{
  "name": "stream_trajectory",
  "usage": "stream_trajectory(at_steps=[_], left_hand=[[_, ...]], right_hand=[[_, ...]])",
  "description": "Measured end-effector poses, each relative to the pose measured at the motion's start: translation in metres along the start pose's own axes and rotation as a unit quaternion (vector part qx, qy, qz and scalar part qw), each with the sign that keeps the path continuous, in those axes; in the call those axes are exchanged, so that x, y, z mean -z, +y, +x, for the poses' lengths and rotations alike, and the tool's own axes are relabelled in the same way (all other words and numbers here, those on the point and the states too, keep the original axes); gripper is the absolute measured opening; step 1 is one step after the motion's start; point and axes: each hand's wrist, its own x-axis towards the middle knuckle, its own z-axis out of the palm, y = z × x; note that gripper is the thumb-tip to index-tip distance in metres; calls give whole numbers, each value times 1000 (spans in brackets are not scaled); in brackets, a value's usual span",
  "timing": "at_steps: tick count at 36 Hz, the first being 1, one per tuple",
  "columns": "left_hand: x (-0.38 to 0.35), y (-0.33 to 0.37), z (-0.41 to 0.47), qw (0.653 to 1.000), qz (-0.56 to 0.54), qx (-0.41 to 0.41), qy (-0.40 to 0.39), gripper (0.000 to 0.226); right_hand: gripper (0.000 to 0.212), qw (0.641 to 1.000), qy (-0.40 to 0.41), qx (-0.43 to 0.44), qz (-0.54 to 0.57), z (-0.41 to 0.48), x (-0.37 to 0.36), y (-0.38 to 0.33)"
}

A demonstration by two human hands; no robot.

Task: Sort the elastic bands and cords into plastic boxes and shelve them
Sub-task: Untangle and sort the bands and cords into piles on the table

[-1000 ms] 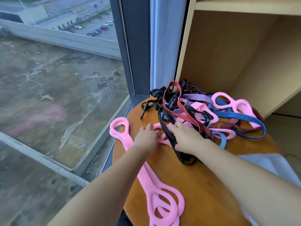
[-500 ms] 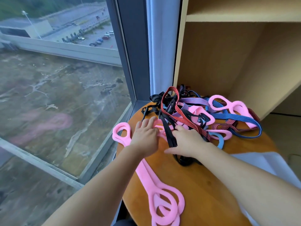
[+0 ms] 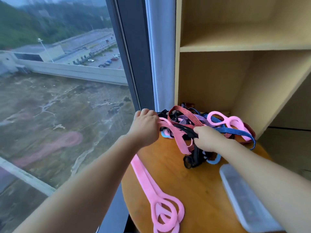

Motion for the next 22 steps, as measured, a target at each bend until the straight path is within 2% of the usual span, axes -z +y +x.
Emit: stream_trajectory(at_steps=[3, 6, 11, 14, 16, 17, 19, 21, 22], left_hand=[[38, 2, 10, 1000, 26, -1, 3, 18], [81, -1, 18, 999, 1, -10, 36, 10], [146, -4, 26, 993, -94, 7, 72, 39], [166, 1, 25, 990, -130, 6, 51, 40], [176, 5, 25, 987, -150, 4, 48, 36], [181, 8, 25, 986, -160, 4, 48, 30], [192, 11, 24, 982, -184, 9, 49, 14], [203, 13, 24, 973, -226, 13, 51, 16], [210, 14, 23, 965, -257, 15, 48, 18]], right_hand=[[22, 1000, -5, -8, -12, -4, 6, 3], [22, 1000, 7, -16, -23, -7, 12, 9], [6, 1000, -13, -16, -4, -11, 20, 14], [29, 1000, 2, 11, 1, -11, 31, 2], [40, 994, 37, 45, 97, -17, 48, -17], [45, 982, 53, 69, 169, -22, 60, -30], [63, 935, 66, 129, 324, -37, 88, -59], [90, 887, 78, 191, 413, -54, 115, -86], [96, 874, 79, 219, 426, -62, 126, -98]])
